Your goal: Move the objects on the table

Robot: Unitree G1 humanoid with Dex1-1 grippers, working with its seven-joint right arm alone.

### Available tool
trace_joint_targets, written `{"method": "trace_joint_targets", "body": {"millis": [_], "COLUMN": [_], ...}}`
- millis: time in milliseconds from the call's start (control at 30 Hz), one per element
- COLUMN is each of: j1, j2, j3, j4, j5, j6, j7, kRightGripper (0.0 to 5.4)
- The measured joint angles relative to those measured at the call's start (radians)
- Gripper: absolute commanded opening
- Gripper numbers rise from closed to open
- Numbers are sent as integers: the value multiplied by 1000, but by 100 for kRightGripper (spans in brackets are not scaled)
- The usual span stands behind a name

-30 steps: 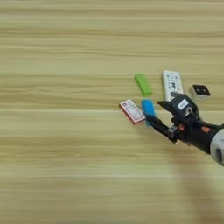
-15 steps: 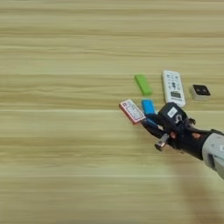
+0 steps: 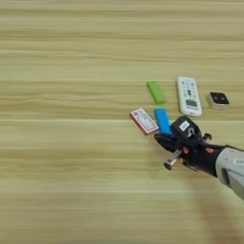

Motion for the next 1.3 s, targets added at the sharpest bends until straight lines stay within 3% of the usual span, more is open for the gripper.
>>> {"method": "trace_joint_targets", "body": {"millis": [467,1033,1300], "j1": [-48,-99,-154], "j2": [33,57,74], "j3": [44,62,61], "j4": [140,225,288], "j5": [-4,-6,-11], "j6": [-6,-66,-67], "j7": [0,-4,-42], "kRightGripper": [5,5,5]}}
